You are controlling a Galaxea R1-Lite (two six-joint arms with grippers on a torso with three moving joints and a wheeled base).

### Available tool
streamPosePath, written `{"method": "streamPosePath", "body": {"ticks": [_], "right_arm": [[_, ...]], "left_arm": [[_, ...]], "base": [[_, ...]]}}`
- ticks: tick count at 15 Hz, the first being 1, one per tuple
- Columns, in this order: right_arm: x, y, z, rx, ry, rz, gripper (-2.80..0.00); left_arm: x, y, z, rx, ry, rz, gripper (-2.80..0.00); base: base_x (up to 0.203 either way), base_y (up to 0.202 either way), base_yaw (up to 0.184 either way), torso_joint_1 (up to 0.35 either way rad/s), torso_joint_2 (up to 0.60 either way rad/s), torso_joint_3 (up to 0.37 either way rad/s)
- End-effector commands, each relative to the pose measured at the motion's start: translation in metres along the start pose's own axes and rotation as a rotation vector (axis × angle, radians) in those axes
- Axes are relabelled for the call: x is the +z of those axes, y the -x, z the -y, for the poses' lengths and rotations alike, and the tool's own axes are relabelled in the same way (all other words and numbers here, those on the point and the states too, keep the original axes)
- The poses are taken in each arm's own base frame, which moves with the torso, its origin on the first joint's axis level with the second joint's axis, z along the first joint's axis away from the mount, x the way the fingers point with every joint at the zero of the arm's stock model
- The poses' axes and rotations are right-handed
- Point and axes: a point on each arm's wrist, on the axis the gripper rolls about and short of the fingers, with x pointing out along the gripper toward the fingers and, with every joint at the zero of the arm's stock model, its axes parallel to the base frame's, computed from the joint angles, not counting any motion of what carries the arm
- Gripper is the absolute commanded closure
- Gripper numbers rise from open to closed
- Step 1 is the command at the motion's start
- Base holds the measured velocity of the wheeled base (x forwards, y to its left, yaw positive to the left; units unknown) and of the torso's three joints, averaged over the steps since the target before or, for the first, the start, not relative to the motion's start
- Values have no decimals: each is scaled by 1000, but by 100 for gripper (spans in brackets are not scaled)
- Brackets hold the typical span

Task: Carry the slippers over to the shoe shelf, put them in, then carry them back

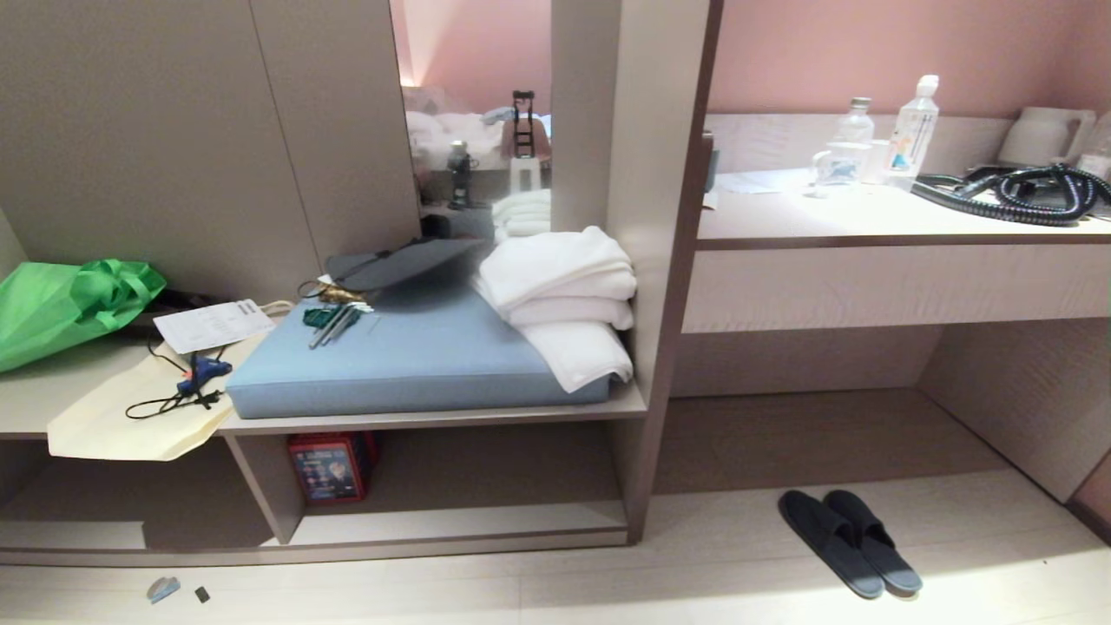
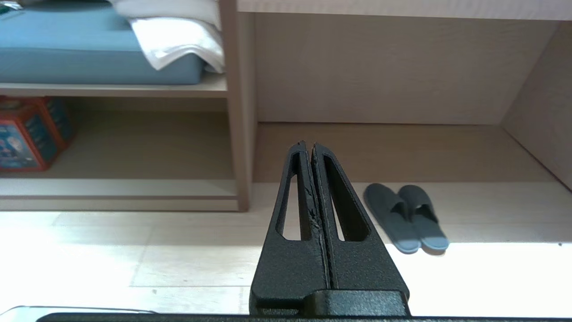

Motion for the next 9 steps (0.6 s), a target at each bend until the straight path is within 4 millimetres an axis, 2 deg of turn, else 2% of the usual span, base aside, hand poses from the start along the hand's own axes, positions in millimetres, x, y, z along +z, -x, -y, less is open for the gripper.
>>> {"method": "streamPosePath", "body": {"ticks": [1,9], "right_arm": [[0,0,0,1,0,-2,0],[0,0,0,1,0,-2,0]], "left_arm": [[0,0,0,0,2,1,0],[0,0,0,0,2,1,0]], "base": [[0,193,-3,-1,3,2],[0,195,-2,2,4,1]]}}
